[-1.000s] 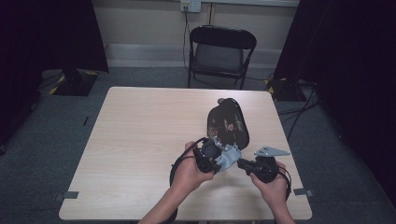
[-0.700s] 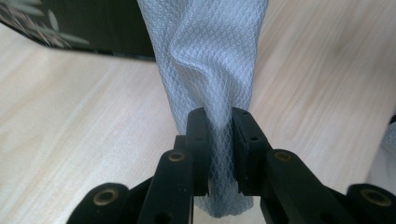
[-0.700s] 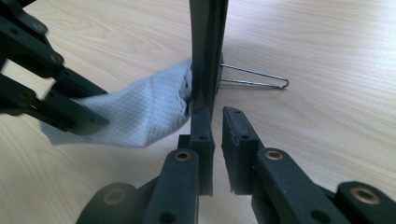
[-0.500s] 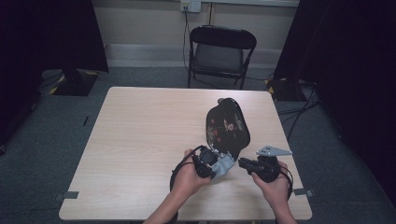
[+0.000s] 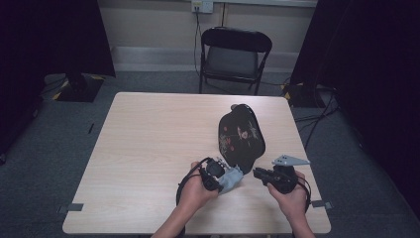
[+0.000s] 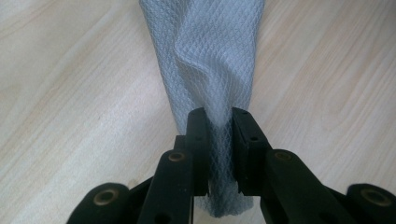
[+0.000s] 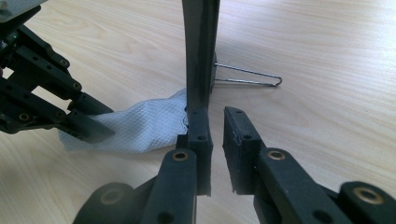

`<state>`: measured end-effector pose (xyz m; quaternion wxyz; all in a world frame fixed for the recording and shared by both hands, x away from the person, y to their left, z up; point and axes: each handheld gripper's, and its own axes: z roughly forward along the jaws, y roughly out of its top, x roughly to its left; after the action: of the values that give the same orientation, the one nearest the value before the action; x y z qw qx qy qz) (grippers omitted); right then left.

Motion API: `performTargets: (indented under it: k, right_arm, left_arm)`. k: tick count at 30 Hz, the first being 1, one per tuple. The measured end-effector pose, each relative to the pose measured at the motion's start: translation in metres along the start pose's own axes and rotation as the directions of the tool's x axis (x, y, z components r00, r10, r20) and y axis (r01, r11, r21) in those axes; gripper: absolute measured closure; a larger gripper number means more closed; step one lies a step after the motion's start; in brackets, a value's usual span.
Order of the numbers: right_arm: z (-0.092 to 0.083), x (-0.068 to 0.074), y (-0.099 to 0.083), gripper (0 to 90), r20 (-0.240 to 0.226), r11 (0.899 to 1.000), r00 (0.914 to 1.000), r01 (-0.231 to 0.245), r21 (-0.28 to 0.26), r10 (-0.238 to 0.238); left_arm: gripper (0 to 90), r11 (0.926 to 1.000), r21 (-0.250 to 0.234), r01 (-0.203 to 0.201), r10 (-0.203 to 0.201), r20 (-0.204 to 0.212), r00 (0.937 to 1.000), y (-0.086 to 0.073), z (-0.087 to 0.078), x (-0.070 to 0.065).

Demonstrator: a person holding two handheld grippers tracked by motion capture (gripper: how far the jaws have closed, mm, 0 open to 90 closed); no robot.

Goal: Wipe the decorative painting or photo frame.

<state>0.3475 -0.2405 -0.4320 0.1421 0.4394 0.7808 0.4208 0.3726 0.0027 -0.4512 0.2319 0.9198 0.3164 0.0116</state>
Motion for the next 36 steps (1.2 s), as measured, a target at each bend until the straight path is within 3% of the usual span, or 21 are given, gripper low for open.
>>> performTargets:
  k: [5, 10, 14, 21, 25, 33, 36]
  right_arm:
    - [0.0, -0.001, 0.0, 81.0, 0.003, 1.0, 1.0, -0.004, -0.001, 0.004]
    - [-0.002, -0.003, 0.0, 80.9, 0.01, 1.0, 0.9999, -0.008, -0.005, 0.008]
    - [-0.003, -0.004, 0.0, 80.9, 0.01, 1.0, 0.9999, -0.01, -0.007, 0.01]
    - [-0.007, -0.007, 0.0, 80.8, 0.014, 1.0, 0.9997, -0.018, -0.02, 0.018]
    - [-0.008, -0.008, 0.0, 80.8, 0.012, 1.0, 0.9997, -0.02, -0.021, 0.021]
    - [-0.008, -0.008, 0.0, 80.8, 0.013, 0.999, 0.9997, -0.021, -0.024, 0.021]
    - [-0.007, -0.008, 0.0, 80.6, 0.014, 1.0, 0.9997, -0.02, -0.019, 0.021]
  left_arm:
    - [78.5, 0.9999, -0.015, 0.0, 0.0, 0.012, 0.9999, -0.006, -0.004, -0.005]
    - [78.5, 0.999, -0.018, -0.042, 0.043, 0.047, 0.998, -0.007, -0.005, -0.02]
    - [78.4, 0.9969, -0.011, -0.078, 0.079, 0.071, 0.9943, -0.001, -0.003, -0.032]
    - [78.3, 0.9939, -0.004, -0.11, 0.11, 0.104, 0.9884, 0.012, 0.012, -0.041]
    - [78.3, 0.9962, 0.003, -0.087, 0.086, 0.099, 0.9914, 0.019, 0.019, -0.036]
    - [78.4, 0.9997, -0.003, -0.023, 0.023, 0.058, 0.998, 0.028, 0.021, -0.013]
    - [78.4, 0.9998, -0.005, -0.02, 0.02, 0.052, 0.9984, 0.029, 0.019, -0.011]
